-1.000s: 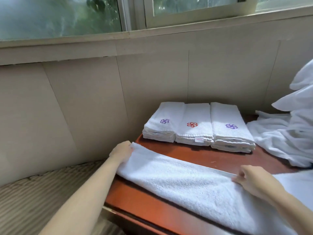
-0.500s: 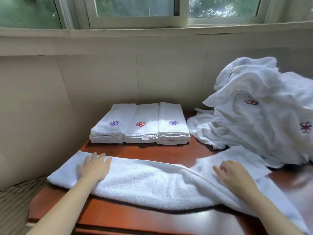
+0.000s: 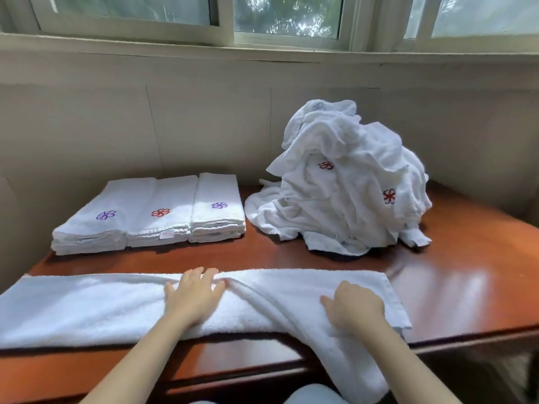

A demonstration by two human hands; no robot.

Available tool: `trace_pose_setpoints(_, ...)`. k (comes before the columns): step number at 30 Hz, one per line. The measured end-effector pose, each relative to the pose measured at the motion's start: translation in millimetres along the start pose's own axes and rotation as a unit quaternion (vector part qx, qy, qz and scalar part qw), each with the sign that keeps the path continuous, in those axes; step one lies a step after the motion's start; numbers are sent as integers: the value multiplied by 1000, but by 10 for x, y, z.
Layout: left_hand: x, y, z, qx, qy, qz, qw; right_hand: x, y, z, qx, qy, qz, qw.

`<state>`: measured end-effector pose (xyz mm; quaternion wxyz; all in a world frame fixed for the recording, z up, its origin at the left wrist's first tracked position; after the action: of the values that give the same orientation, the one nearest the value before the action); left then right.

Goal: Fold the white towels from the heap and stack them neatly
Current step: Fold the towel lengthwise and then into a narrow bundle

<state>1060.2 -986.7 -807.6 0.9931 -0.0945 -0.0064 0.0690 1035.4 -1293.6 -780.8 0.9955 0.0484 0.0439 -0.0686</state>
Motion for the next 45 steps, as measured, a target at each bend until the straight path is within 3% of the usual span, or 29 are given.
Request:
trace_pose_setpoints(3,7,-101,62,1,-4,-2,1000,-147,-184,54,52,-24,12,998)
trace_pose_setpoints(6,-34,-335,97,-48,-39,-69,996,-455,17,13,127,-61,113,984)
trace_pose_setpoints(9,-25,-495,79,-66,-41,-82,994,-787,433,-132,42,-52,209,976)
trace_pose_setpoints(12,20,-535,67,-64,-28,-41,997,-811,575,46,-24,-147,181,972)
trace_pose_setpoints(14,67,-516,75,-71,-29,-10,997,-655,526,118,4,-93,158,983)
trace_pose_setpoints(17,82,-572,76,-73,-27,17,997,-307,272,213,74,60,131,987)
trace_pose_setpoints(20,56,-692,50,-69,-38,14,997,-11,-72,338,41,197,102,974)
trace_pose_setpoints(22,50,-742,39,-61,-57,7,996,226,-338,397,57,222,60,971)
trace_pose_setpoints(26,69,-717,30,-40,-106,-12,994,612,-851,387,175,85,-79,978)
trace_pose_setpoints(32,217,-501,79,-92,-142,-32,985,671,-884,106,156,-91,-182,966)
trace_pose_setpoints(38,198,-436,161,-117,-195,-50,972,658,-666,100,112,-202,-119,966)
trace_pose_setpoints(42,174,-480,106,-55,-130,-85,986,632,-621,155,125,-211,-111,963)
trace_pose_setpoints(45,143,-486,60,-22,-96,-95,991,520,-656,196,139,-262,-121,947)
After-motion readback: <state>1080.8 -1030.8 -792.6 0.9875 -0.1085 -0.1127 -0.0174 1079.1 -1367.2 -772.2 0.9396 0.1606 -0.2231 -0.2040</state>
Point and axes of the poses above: each hand's wrist, its own x-axis towards the middle knuckle, its own z-axis out of the back of the hand, y = z × x, the point moved 6 cm from there along x, towards the middle knuckle
